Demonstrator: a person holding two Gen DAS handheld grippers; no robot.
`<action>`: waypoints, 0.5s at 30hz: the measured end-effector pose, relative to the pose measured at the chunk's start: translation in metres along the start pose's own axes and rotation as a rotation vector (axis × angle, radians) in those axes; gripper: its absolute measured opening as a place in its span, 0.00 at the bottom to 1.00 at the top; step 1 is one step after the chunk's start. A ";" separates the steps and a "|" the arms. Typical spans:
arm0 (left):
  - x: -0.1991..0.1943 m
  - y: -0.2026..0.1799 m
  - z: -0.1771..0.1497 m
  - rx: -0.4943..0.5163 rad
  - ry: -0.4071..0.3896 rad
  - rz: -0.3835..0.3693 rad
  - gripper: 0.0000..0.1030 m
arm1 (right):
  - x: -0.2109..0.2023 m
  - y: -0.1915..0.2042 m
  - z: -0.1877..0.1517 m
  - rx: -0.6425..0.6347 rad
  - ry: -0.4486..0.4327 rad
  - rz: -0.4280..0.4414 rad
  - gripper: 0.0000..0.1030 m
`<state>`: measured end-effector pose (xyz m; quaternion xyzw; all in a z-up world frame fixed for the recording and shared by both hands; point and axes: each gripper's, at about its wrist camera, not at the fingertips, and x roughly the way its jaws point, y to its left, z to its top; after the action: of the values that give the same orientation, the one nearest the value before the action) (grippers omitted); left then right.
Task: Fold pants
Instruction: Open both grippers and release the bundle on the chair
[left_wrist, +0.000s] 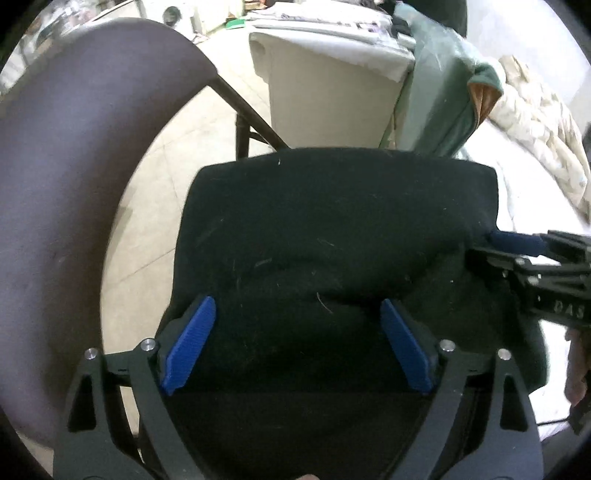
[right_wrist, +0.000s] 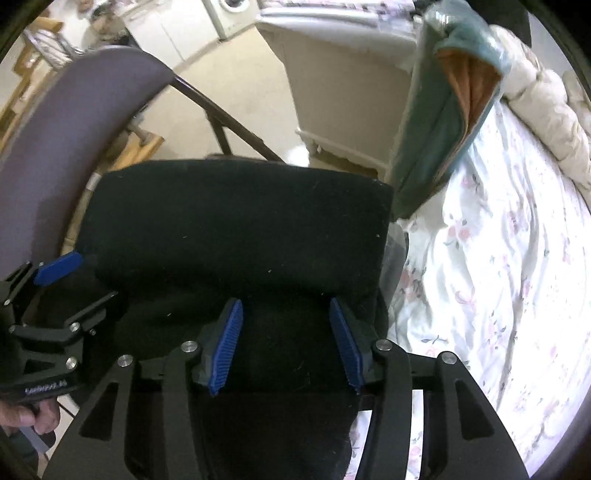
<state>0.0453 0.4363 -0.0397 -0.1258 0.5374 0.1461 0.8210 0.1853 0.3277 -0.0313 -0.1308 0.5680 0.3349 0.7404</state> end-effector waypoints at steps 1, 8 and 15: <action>-0.006 0.000 -0.003 -0.020 -0.005 -0.013 0.86 | -0.008 0.001 -0.002 -0.005 -0.019 0.008 0.58; -0.062 -0.022 -0.038 -0.090 -0.065 -0.099 0.86 | -0.094 0.010 -0.070 0.001 -0.250 0.088 0.90; -0.105 -0.061 -0.101 -0.057 -0.169 -0.118 0.87 | -0.142 -0.029 -0.146 0.129 -0.377 0.107 1.00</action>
<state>-0.0574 0.3318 0.0204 -0.1678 0.4535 0.1228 0.8667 0.0756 0.1738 0.0482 0.0122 0.4458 0.3552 0.8216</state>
